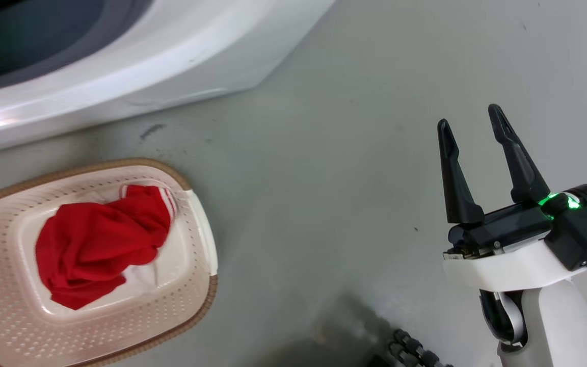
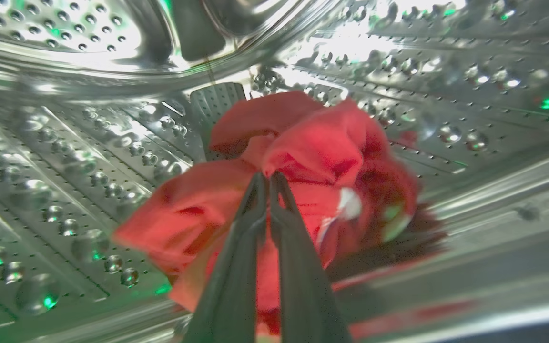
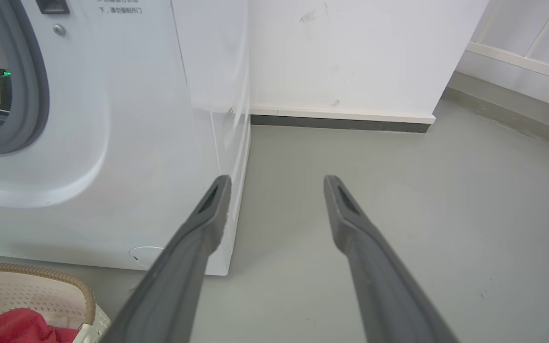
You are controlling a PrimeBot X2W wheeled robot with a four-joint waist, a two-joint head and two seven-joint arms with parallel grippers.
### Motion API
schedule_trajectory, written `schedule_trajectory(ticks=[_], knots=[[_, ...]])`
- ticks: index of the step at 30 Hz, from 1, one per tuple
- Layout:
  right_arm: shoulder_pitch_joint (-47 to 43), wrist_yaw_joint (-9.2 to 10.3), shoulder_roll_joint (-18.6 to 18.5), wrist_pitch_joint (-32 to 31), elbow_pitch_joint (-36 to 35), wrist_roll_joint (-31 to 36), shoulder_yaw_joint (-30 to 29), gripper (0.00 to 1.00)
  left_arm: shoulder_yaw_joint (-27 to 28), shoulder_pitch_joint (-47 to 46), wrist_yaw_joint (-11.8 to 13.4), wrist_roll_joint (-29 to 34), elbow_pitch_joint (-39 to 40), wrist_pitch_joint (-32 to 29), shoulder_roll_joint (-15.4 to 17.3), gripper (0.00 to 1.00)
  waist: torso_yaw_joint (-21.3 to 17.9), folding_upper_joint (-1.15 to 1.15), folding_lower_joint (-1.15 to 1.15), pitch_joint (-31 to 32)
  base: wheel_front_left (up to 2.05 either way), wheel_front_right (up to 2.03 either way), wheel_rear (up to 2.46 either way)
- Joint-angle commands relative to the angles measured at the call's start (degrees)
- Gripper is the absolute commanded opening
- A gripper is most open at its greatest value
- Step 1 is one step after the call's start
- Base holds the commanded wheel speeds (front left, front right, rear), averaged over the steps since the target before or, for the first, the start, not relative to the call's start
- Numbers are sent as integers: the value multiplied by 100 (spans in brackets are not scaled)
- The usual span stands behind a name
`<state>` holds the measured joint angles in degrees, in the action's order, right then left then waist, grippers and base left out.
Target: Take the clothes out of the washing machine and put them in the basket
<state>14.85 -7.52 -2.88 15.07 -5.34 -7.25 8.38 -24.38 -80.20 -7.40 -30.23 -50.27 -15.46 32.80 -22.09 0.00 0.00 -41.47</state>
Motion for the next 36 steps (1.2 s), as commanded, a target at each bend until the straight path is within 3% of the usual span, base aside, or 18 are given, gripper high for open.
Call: schedule_trajectory(ticks=[1, 14, 21, 26, 29, 36], knots=[[-83, 5, 2, 15, 28, 86, -38, 100, -70, 215, -3, -78, 57, 243, -52, 0, 300, 0, 0, 371, 0, 0, 0], [-404, 5, 1, 15, 212, 491, -124, 100, -402, 1654, 7, -249, 372, 2169, -275, 0, 825, 0, 0, 1476, 0, 0, 0], [-622, 5, 2, 15, 307, 632, -114, 100, -419, 2436, 303, -129, 840, 2956, -459, 0, 1056, 0, 0, 2000, 0, 0, 0], [-742, 5, 1, 15, 366, 697, -124, 100, -363, 3091, 522, 37, 1652, 3065, -503, 0, 1185, 0, 0, 2289, 0, 0, 0], [-808, 5, 2, 15, 383, 742, -192, 100, -168, 3702, 808, 196, 2723, 3075, -486, 0, 1325, 0, 0, 2445, 0, 0, 0], [-943, 5, 2, 15, 425, 771, -296, 100, 31, 4704, 1169, 261, 4053, 3066, -572, 0, 1588, 0, 0, 2726, 0, 0, 0]])
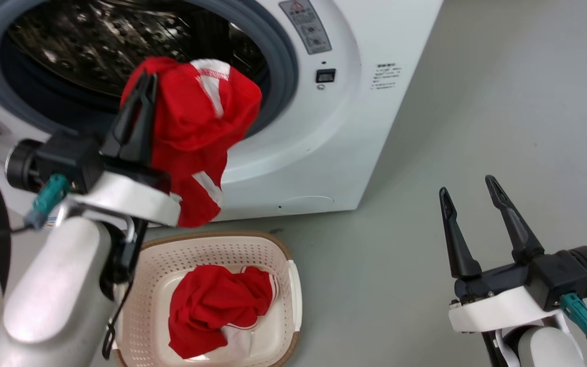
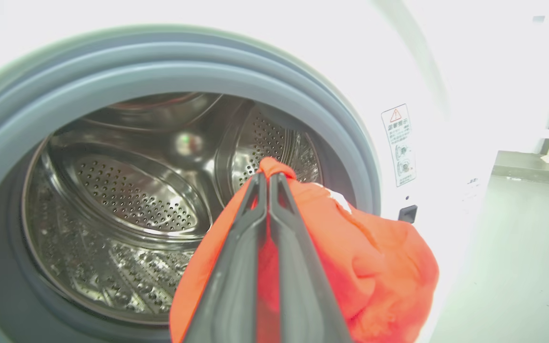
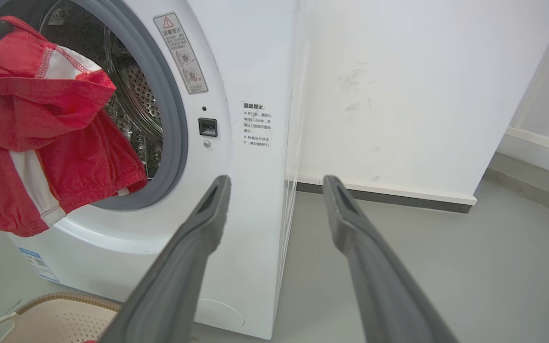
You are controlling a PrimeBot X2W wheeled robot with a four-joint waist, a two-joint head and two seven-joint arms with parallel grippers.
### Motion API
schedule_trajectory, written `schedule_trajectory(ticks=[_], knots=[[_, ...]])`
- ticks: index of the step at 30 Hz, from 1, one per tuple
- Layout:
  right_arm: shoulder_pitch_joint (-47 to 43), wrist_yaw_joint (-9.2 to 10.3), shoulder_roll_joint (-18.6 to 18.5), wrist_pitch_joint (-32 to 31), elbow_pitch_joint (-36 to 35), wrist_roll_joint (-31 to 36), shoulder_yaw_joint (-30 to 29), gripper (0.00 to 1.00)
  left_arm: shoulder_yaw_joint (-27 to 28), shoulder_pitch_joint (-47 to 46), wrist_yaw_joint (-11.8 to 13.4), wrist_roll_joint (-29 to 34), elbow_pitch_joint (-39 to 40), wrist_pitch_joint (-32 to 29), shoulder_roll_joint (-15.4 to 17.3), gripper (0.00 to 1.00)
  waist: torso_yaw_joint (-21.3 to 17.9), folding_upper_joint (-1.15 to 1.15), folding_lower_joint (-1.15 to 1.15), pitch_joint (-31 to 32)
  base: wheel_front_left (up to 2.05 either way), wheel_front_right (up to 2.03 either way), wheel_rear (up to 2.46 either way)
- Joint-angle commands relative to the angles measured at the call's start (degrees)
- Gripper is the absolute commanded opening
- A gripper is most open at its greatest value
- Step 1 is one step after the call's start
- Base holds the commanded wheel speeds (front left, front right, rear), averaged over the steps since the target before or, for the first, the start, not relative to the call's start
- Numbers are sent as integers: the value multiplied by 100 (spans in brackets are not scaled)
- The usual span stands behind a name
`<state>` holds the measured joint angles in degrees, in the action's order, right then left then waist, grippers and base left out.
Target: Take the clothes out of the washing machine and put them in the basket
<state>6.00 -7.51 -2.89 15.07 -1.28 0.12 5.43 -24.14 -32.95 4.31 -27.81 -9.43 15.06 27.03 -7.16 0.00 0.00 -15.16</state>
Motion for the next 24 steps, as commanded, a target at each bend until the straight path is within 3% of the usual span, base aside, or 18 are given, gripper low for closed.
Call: schedule_trajectory(ticks=[1, 14, 20, 24], knots=[[-66, 4, 3, 15, 28, 47, -21, 100, 18, 138, 51, 21, 149, 14, -4, 0, 144, 0, 0, 137, 0, 0, 0], [-142, 4, 2, 15, 17, 121, -162, 100, -247, 1495, 448, -91, 1491, -383, 106, 0, 655, 0, 0, 304, 0, 0, 0], [-59, 4, 2, 15, -12, 152, -104, 100, -360, 1840, 376, -282, 1004, -435, 82, 0, 706, 0, 0, 43, 0, 0, 0], [26, 4, 3, 15, -31, 213, -84, 100, -209, 1848, 173, -728, 297, -331, -107, 0, 676, 0, 0, -223, 0, 0, 0]])
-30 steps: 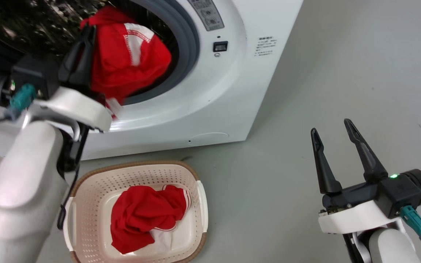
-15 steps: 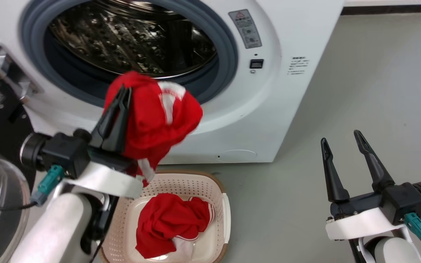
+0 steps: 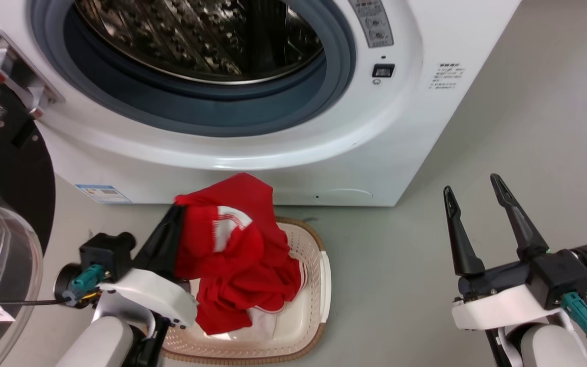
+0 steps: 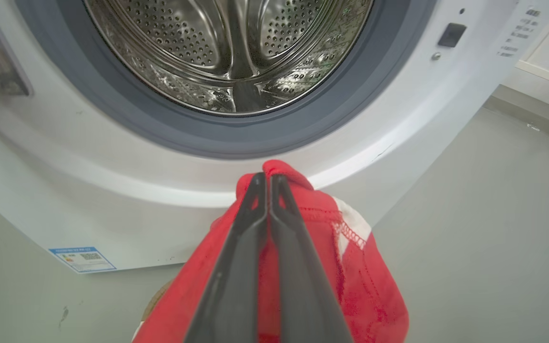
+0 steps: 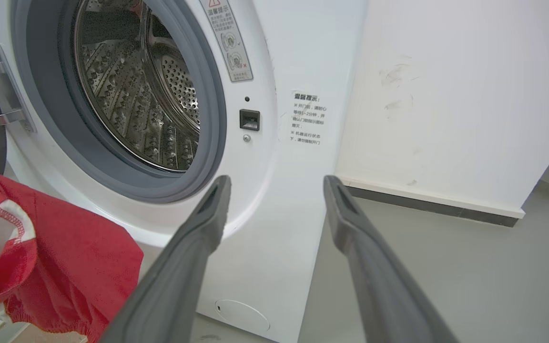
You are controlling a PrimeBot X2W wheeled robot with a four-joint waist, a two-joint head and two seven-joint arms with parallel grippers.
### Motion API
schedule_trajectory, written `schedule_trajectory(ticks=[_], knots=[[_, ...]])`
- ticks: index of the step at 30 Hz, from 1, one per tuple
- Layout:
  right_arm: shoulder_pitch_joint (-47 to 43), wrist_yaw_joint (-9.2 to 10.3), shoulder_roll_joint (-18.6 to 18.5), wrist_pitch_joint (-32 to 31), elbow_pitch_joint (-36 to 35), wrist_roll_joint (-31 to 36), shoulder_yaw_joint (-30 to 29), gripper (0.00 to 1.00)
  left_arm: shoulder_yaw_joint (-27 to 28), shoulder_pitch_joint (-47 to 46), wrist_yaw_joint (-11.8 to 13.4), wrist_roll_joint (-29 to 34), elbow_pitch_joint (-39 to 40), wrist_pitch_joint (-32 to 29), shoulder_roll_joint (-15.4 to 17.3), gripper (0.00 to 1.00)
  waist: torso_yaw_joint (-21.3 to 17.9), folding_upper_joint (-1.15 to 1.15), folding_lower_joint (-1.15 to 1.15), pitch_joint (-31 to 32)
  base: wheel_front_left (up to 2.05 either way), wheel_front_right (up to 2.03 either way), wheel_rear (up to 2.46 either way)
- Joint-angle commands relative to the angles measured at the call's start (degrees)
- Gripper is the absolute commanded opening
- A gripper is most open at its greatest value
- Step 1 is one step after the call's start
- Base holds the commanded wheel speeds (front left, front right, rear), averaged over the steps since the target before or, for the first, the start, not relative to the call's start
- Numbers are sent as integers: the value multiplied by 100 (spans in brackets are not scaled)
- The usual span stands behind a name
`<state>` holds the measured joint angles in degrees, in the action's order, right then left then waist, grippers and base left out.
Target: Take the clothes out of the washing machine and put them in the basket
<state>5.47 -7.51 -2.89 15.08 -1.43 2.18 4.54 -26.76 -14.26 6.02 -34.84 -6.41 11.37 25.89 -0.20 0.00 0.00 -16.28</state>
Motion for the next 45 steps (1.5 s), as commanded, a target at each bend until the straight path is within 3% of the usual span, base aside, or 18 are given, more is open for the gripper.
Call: schedule_trajectory(ticks=[1, 15, 22, 36, 45], knots=[[85, 4, 3, 13, -22, 33, -2, 100, 59, -48, -54, -106, -185, 55, -60, 0, -31, 0, 0, -174, 0, 0, 0], [533, 4, 4, 13, -226, 140, -49, 100, -566, -1023, -920, 75, -3041, 118, -584, 0, -332, 0, 0, -1447, 0, 0, 0], [877, 5, 3, 14, -326, 24, 100, 100, -1185, -1971, -1095, 752, -4311, 195, -899, 0, -592, 0, 0, -2212, 0, 0, 0], [1150, 4, 5, 14, -428, -268, 215, 100, -1334, -3132, -1296, 714, -6092, 209, -1019, 0, -1180, 0, 0, -3167, 0, 0, 0], [1188, 5, 4, 13, -481, -303, 288, 100, -1328, -3377, -1251, 650, -6504, 243, -1122, 0, -1219, 0, 0, -3392, 0, 0, 0]])
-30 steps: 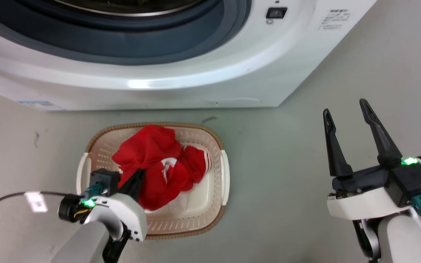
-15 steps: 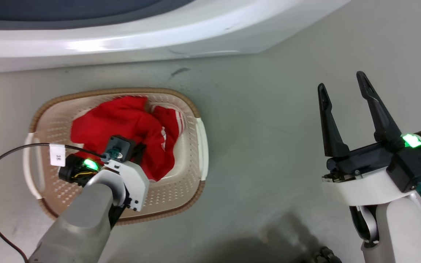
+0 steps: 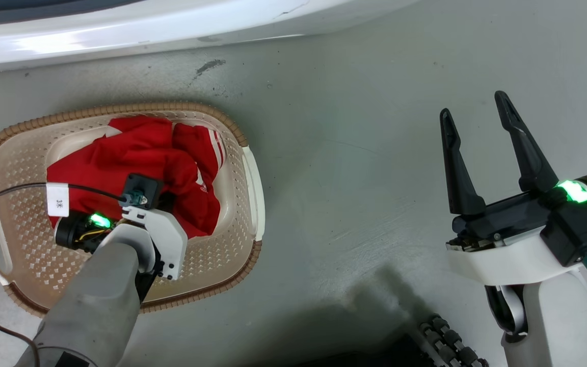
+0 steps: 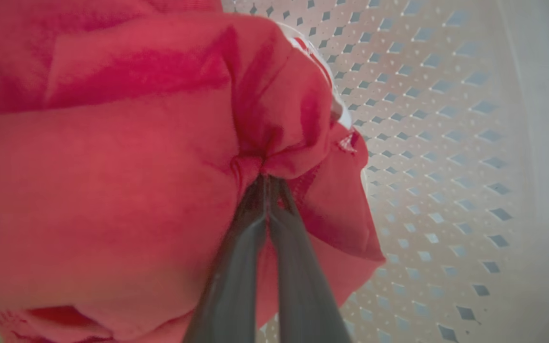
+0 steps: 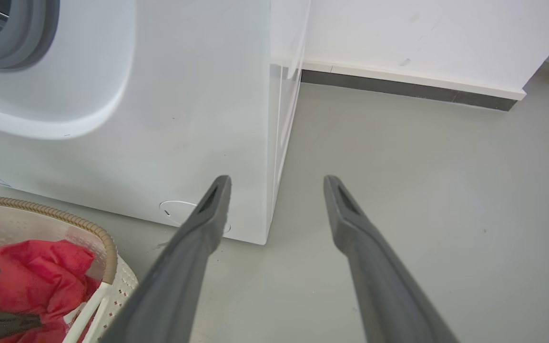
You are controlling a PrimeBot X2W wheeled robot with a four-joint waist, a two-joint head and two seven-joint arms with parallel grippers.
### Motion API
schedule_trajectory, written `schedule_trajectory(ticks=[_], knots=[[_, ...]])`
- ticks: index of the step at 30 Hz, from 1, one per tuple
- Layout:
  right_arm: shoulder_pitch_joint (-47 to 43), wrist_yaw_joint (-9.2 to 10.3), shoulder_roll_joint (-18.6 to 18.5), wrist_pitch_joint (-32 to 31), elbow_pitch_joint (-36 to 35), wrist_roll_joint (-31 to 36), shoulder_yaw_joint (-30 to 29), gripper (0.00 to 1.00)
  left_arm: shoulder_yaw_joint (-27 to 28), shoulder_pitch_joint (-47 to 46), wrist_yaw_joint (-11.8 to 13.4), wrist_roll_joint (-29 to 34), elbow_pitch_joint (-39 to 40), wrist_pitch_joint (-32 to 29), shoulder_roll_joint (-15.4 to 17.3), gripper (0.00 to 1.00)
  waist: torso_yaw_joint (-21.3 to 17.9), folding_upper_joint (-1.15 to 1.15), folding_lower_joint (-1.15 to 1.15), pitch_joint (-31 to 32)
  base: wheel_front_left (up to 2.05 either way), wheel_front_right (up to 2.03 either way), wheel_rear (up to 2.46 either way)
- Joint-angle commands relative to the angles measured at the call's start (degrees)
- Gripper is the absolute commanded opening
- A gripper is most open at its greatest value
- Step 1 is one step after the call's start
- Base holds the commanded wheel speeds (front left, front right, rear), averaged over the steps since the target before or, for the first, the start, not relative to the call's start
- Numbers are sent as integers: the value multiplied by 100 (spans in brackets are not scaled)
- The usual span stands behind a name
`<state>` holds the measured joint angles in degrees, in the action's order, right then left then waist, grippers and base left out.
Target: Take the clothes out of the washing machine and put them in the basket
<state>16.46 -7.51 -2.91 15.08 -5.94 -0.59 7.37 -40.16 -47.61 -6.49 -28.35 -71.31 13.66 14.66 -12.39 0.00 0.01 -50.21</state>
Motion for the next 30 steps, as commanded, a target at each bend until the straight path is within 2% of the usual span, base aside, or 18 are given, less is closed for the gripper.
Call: schedule_trajectory(ticks=[1, 2, 10, 14, 22, 24, 30], knots=[[105, 4, 5, 13, -7, -17, 15, 100, -6, -76, 63, 19, -43, 47, -23, 89, 12, 0, -1, 6, 0, 0, 0], [106, 4, 5, 14, 17, -2, 11, 100, 5, -69, 97, 7, -58, 62, -44, 100, 26, 0, -1, 36, 0, 0, 0], [97, 5, 4, 13, 141, 57, 13, 100, 35, 230, 112, -52, -12, 150, -197, 100, 111, 0, -1, 573, 0, 0, 0], [-37, 4, 4, 14, 218, 93, -73, 100, 138, 476, 106, -23, 478, 162, -175, 100, 239, 0, -1, 1131, 0, 0, 0], [-362, 5, 2, 14, 375, 209, -253, 100, 1113, 1180, 292, -37, 1873, 154, 44, 100, 566, 0, -1, 2286, 0, 0, 0], [-429, 4, 2, 13, 387, 205, -293, 100, 1410, 1372, 380, 65, 2311, 153, 84, 100, 647, 0, -1, 2501, 0, 0, 0], [-702, 5, 2, 13, 437, 225, -375, 100, 2258, 1952, 404, 450, 3539, 155, 71, 100, 895, 0, -1, 3125, 0, 0, 0]])
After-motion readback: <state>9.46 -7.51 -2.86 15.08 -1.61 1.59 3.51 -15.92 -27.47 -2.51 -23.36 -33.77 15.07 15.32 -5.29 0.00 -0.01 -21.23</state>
